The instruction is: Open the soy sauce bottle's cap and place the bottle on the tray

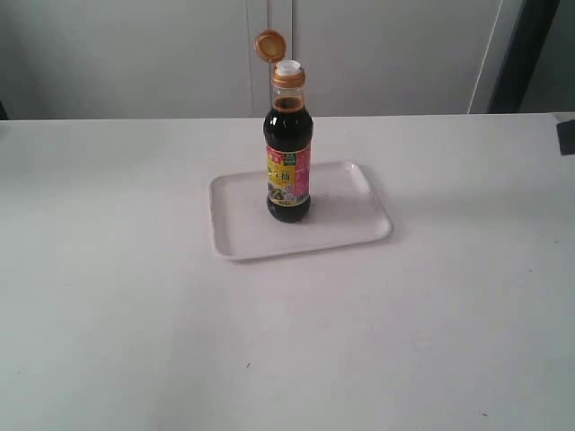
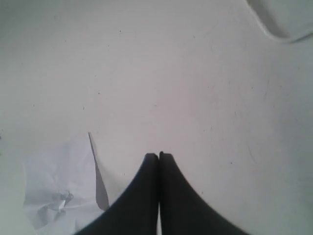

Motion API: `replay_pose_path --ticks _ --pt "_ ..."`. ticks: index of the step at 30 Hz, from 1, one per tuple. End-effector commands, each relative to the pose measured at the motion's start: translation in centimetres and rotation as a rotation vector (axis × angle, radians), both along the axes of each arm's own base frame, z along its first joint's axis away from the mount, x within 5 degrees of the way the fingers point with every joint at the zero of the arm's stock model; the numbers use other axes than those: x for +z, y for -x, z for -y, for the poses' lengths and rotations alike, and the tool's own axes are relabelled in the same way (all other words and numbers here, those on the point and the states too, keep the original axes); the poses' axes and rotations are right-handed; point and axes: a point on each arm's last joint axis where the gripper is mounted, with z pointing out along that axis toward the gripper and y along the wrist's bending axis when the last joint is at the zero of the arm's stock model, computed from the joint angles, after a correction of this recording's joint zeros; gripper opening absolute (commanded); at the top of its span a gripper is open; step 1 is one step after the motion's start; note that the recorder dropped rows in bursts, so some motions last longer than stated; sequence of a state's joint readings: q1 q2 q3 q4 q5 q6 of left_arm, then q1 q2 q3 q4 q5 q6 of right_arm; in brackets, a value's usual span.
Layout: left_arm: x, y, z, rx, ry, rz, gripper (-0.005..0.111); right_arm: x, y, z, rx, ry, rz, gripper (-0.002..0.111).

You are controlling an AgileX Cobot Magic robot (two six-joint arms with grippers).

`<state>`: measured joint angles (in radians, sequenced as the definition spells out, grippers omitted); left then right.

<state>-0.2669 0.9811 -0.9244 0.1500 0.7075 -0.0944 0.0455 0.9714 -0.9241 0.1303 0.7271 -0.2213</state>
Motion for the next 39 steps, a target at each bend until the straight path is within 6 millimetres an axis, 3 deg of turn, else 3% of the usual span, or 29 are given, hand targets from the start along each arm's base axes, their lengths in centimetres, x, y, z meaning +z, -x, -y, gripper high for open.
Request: replay_pose_path --ticks 1,8,20,26,39 --pt "-1.4 1.4 -0.3 0.037 0.09 0.118 0.0 -0.2 1.9 0.3 -0.024 -0.009 0.216 0.0" --pt "-3.0 3.8 -0.8 0.039 0.153 0.255 0.0 -1.2 5.0 0.5 -0.048 -0.057 0.427 0.0" --pt "-4.9 7.6 -1.8 0.071 0.211 0.313 0.0 -2.9 8.8 0.8 -0.078 -0.094 0.588 0.0" --pt "-5.1 9.3 -2.3 0.086 0.261 0.384 0.0 -4.0 10.0 1.1 -0.116 -0.148 0.692 0.0" --pt "-4.7 12.4 -3.1 0.082 0.31 0.489 0.0 -6.7 11.4 1.2 -0.119 -0.155 0.687 0.0"
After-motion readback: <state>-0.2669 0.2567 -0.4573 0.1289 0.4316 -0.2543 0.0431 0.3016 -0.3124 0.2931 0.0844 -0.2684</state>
